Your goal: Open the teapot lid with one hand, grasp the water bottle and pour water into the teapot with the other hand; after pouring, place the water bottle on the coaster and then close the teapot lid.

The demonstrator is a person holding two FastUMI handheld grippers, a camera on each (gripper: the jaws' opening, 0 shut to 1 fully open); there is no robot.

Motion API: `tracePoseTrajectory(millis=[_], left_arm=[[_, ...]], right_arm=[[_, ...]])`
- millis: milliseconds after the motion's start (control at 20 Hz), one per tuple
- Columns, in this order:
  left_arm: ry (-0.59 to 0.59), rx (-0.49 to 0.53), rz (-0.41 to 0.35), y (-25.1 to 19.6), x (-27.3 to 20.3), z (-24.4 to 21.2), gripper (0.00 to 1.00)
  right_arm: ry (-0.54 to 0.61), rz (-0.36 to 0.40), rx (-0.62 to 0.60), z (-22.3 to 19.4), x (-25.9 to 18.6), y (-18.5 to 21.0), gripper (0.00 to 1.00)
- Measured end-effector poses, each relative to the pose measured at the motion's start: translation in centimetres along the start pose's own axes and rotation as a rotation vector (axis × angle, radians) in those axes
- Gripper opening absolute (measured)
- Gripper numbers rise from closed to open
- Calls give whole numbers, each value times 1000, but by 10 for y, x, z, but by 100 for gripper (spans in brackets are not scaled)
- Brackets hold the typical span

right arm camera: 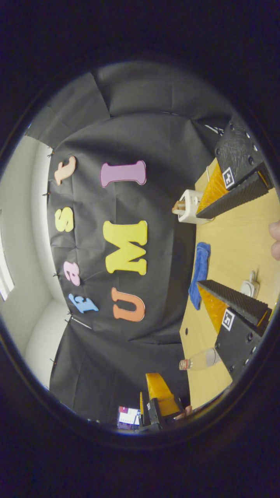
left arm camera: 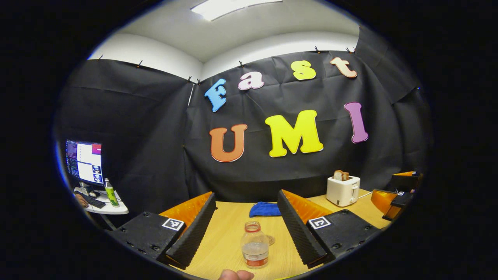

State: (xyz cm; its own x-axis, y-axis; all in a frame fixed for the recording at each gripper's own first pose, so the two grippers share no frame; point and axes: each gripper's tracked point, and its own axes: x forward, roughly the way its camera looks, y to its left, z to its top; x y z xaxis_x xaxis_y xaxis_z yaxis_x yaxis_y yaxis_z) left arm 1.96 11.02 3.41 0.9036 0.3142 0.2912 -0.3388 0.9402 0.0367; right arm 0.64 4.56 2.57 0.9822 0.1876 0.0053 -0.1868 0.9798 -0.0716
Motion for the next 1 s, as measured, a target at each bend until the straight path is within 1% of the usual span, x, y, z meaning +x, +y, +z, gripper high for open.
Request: tracePoseTrajectory(millis=[100, 150, 200, 250, 300, 350, 450, 550, 650, 700, 850, 950, 1000], left_arm=[[10, 3, 28, 4, -3, -13, 99], [25, -5, 26, 2, -7, -24, 100], [32, -14, 24, 0, -9, -31, 94], [44, -23, 25, -1, -11, -40, 99], [56, -33, 20, -2, -11, -49, 99], [59, -45, 15, -4, -13, -57, 99], [59, -51, 4, -7, -17, -67, 100], [69, -38, 9, -4, -24, -81, 100], [92, -67, 5, -5, -30, -95, 100], [109, -86, -4, -8, -33, -103, 99], [153, -99, -29, -13, -36, -121, 100], [162, -91, -43, -15, -36, -128, 100], [177, -82, -47, -16, -36, -134, 100]], right_arm=[[34, 55, -3, -18, 5, 17, 95], [60, 77, -7, -31, 7, 24, 95], [85, 93, -7, -42, 8, 29, 96], [104, 106, 2, -53, 9, 33, 95], [119, 111, 10, -61, 10, 35, 98], [125, 117, 17, -68, 10, 37, 95], [140, 124, 20, -81, 14, 40, 95], [181, 153, 29, -97, 18, 50, 97], [211, 187, 29, -109, 18, 63, 95], [217, 195, 30, -114, 20, 67, 95], [236, 196, 23, -127, 24, 79, 95], [259, 189, 16, -138, 31, 82, 95], [266, 185, 8, -142, 33, 83, 93]])
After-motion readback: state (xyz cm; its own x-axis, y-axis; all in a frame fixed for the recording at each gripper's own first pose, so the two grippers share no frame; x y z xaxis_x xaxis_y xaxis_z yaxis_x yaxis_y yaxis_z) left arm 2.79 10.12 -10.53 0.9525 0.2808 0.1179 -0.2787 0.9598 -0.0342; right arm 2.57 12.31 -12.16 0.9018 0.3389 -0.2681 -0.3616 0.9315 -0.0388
